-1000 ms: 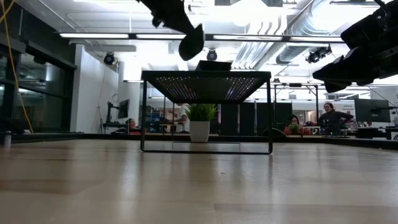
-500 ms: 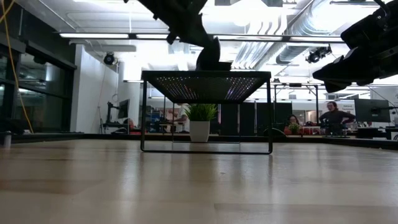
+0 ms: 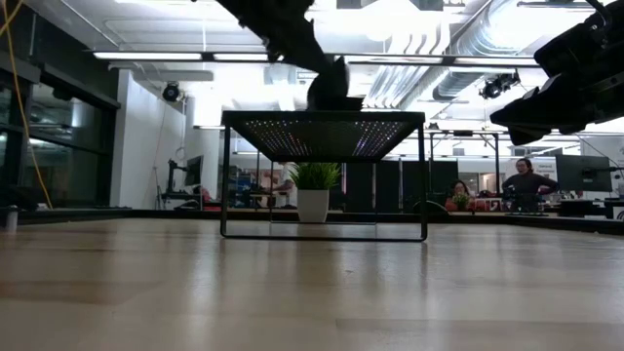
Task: Pick & Place Mini shaped plates
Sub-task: Stack the leaf shaped plate on top of the leaf shaped plate on the shelf
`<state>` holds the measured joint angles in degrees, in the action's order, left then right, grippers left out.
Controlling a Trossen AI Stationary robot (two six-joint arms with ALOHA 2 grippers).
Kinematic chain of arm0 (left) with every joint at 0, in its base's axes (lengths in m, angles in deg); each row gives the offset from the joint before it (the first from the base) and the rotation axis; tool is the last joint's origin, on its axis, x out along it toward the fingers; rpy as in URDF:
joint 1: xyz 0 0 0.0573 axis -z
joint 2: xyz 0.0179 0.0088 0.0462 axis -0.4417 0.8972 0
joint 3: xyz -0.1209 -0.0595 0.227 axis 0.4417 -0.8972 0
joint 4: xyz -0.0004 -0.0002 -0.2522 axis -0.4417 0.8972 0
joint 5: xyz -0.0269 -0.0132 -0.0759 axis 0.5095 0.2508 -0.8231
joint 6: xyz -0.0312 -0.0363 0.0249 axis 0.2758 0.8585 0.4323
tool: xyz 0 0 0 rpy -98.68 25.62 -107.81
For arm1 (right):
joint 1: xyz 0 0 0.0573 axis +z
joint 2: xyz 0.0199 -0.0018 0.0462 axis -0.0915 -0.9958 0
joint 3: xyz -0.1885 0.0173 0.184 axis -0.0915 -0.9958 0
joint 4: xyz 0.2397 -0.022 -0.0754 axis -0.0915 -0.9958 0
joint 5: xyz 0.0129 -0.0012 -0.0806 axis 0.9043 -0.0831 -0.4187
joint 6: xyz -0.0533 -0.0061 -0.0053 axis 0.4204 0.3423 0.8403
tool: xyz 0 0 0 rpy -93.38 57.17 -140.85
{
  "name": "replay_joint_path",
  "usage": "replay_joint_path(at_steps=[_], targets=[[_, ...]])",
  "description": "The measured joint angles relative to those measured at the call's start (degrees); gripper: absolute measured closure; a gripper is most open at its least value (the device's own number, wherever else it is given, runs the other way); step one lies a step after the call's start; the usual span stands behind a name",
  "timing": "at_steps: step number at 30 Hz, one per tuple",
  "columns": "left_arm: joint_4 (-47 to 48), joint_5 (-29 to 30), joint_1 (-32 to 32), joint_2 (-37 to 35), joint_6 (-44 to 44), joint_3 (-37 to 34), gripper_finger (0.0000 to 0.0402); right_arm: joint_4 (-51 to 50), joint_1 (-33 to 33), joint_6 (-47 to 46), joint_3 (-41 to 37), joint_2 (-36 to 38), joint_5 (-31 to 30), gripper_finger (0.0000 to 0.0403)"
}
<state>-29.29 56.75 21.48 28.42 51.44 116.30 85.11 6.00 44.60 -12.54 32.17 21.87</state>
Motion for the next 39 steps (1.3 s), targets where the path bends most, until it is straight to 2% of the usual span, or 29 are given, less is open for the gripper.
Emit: replay_joint_path(at_steps=[4,7,9,11,16,22,27,33,39], targets=[[0.45,-8.47,-0.15,-0.46,-14.99,0.0,0.0401,-0.02,0.0,0.02,0.0,0.0,0.0,0.0398],[2.52,-14.6,-0.13,-0.72,-33.83,0.02,0.0401,0.0,-0.01,0.0,0.0,0.0,0.0,0.0398],[6.13,-14.5,-0.07,-1.14,-46.81,-0.02,0.0401,-0.02,0.0,0.02,0.0,0.0,0.0,0.0398],[8.43,-11.69,-0.09,-1.46,-58.46,0.0,0.0401,-0.01,0.0,0.02,0.0,0.0,0.0,0.0398],[20.27,-6.02,-2.14,-1.44,-79.48,3.1,0.0401,0.0,-0.01,0.02,0.0,0.0,-0.02,0.0398],[26.89,-5.28,-6.08,-1.42,-93.43,5.52,0.0401,0.0,0.0,0.0,0.0,0.0,0.0,0.0398],[27.87,-5.64,-8.52,-1.44,-101.53,6.69,0.0401,0.0,0.0,0.0,0.0,0.02,0.0,0.0398],[27.02,-11.07,-11.39,-1.44,-108.64,6.78,0.0401,0.0,0.0,0.01,0.0,0.02,-0.01,0.0398],[26.61,-18.93,-14.44,-1.44,-113.06,6.78,0.0401,-0.02,0.0,0.0,0.0,0.02,0.0,0.0398]])
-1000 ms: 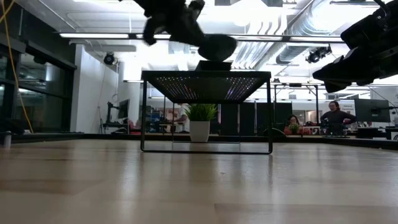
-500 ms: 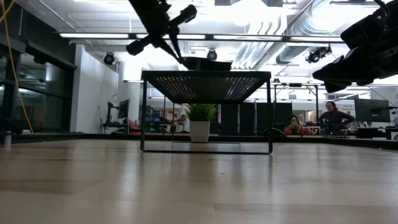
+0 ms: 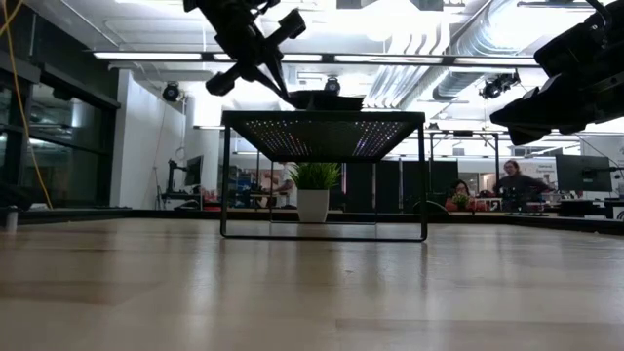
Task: Pick & Place Mini shaped plates
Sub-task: Stack the leaf shaped plate on top of the leaf shaped plate on the shelf
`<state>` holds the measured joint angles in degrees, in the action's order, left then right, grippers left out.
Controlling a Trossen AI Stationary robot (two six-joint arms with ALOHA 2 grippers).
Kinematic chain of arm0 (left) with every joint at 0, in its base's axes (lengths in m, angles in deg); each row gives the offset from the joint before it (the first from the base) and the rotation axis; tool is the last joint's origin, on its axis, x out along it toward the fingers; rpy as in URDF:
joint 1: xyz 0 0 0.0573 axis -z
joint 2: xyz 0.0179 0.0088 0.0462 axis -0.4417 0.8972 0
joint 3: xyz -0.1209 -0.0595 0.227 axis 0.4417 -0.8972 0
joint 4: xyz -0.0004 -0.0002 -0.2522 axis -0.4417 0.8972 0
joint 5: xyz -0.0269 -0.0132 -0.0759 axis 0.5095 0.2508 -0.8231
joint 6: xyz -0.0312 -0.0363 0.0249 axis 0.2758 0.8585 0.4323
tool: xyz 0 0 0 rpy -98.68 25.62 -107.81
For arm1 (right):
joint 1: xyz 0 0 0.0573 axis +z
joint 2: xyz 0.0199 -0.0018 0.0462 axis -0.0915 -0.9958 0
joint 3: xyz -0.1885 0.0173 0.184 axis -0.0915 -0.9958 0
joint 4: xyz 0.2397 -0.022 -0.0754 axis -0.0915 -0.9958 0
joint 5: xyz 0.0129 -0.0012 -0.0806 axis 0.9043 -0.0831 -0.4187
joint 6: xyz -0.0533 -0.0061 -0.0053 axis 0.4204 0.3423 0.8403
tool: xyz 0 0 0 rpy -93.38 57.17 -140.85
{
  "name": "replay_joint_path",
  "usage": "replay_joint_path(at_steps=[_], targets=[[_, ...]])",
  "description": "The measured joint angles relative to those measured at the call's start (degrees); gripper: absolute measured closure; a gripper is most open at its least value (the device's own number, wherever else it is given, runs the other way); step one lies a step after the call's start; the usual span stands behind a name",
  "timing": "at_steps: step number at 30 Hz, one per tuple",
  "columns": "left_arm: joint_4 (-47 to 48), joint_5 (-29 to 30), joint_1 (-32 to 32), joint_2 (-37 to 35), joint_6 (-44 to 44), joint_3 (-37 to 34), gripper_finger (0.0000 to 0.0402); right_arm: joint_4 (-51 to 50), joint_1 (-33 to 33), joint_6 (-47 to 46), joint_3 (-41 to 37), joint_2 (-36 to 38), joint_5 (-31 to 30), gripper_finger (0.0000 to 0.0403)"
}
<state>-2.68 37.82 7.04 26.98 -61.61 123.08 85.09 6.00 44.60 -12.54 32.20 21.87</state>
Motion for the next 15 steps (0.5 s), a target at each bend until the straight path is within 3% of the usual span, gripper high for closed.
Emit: replay_joint_path(at_steps=[7,15], targets=[[-1.89,-8.28,-3.14,0.02,-2.79,0.0,0.0401,0.0,-0.02,0.0,0.0,0.02,0.0,0.0398],[-2.99,-8.79,-4.1,2.61,-5.3,0.0,0.0401,0.0,0.0,0.0,0.0,0.02,-0.01,0.0398]])
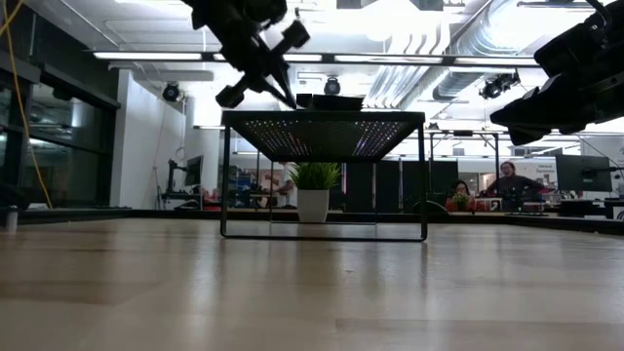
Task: Pick & Place Mini shaped plates
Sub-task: Stack the leaf shaped plate on top of the leaf shaped plate on the shelf
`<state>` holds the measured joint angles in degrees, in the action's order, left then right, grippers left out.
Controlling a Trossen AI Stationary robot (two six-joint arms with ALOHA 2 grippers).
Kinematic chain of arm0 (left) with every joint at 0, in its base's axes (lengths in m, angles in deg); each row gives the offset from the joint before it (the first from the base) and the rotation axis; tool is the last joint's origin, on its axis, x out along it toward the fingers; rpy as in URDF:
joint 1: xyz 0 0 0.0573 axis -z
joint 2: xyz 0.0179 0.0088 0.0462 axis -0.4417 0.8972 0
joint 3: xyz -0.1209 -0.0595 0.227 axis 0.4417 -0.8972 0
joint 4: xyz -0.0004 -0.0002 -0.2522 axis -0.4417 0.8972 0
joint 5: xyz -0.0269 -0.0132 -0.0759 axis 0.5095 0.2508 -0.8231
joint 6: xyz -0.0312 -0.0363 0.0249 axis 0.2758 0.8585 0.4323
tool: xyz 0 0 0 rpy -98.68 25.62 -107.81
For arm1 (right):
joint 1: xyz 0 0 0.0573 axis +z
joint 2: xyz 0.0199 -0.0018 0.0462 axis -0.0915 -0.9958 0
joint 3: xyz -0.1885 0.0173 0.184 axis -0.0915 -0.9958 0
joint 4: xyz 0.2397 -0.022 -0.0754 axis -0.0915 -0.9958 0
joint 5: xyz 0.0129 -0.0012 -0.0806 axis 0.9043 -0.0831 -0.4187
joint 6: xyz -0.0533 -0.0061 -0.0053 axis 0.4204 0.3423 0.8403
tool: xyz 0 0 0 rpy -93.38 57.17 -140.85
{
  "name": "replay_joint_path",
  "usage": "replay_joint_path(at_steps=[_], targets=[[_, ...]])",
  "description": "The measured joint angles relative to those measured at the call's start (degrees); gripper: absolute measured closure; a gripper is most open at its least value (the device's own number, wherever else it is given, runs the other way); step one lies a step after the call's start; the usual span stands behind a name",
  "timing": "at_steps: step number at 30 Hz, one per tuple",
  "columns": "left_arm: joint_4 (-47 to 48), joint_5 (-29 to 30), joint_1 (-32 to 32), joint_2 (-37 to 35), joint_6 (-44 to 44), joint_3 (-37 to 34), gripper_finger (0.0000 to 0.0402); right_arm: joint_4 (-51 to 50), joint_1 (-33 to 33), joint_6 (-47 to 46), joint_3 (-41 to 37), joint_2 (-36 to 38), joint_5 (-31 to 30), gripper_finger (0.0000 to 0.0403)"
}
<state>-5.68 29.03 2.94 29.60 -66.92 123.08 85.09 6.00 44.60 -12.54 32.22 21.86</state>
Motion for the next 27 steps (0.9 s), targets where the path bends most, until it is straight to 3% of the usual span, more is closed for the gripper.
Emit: replay_joint_path(at_steps=[27], targets=[[0.12,3.96,-0.02,2.09,-7.48,-0.05,0.0402,0.0,0.0,0.0,0.0,0.0,0.01,0.0398]])
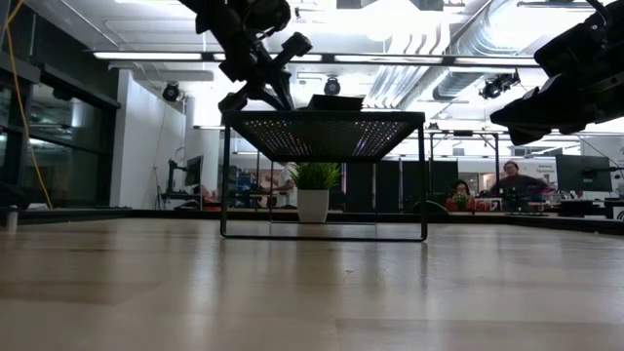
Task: Pick & Place Mini shaped plates
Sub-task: Stack the leaf shaped plate on top of the leaf shaped plate on the shelf
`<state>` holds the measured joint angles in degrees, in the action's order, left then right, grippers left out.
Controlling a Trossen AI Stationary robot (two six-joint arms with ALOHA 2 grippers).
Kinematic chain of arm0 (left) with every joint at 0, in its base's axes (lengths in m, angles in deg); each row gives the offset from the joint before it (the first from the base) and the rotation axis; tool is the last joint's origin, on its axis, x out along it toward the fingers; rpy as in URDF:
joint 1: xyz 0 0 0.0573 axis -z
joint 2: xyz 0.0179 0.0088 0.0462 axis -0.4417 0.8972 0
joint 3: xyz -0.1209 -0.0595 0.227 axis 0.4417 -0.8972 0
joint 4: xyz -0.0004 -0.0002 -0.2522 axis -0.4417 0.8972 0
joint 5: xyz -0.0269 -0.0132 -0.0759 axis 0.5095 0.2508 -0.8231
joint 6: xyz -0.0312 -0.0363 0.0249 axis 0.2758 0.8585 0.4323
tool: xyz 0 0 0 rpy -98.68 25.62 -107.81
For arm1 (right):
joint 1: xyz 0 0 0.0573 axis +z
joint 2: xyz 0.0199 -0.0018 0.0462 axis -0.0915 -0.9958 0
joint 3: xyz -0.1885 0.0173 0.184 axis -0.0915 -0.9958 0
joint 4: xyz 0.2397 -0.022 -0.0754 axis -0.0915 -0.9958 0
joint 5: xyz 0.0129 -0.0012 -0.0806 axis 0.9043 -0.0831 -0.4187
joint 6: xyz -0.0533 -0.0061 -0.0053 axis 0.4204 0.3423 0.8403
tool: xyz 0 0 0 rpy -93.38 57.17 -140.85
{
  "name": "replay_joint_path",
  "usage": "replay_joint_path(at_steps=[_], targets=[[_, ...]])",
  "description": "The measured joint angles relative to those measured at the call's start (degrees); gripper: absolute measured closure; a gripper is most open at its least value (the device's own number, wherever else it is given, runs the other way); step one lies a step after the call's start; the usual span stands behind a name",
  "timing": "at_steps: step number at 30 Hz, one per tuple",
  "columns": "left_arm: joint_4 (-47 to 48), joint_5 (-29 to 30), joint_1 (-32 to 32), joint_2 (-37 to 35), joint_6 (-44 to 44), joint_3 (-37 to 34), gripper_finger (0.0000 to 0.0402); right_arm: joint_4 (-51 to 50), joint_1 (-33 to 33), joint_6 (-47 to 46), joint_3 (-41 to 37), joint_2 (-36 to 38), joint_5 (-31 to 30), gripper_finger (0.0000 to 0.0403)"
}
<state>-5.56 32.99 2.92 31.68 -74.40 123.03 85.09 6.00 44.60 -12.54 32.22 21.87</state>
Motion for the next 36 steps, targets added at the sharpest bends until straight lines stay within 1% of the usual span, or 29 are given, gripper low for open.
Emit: replay_joint_path(at_steps=[9,17,32,36], targets=[[-0.9,-0.76,0.02,-0.02,-0.58,0.01,0.0402,0.0,0.0,0.02,0.0,0.0,0.0,0.0398],[-1.6,-0.76,0.02,-0.02,0.63,0.01,0.0393,0.0,0.0,0.02,0.0,0.0,0.0,0.0398],[-1.99,-0.54,0.02,-0.02,1.78,0.01,0.0391,0.0,0.0,0.01,0.0,0.0,0.0,0.0398],[-2.32,-0.49,0.02,-0.02,2.96,0.01,0.0378,0.0,0.0,0.01,0.0,0.0,0.0,0.0398]])
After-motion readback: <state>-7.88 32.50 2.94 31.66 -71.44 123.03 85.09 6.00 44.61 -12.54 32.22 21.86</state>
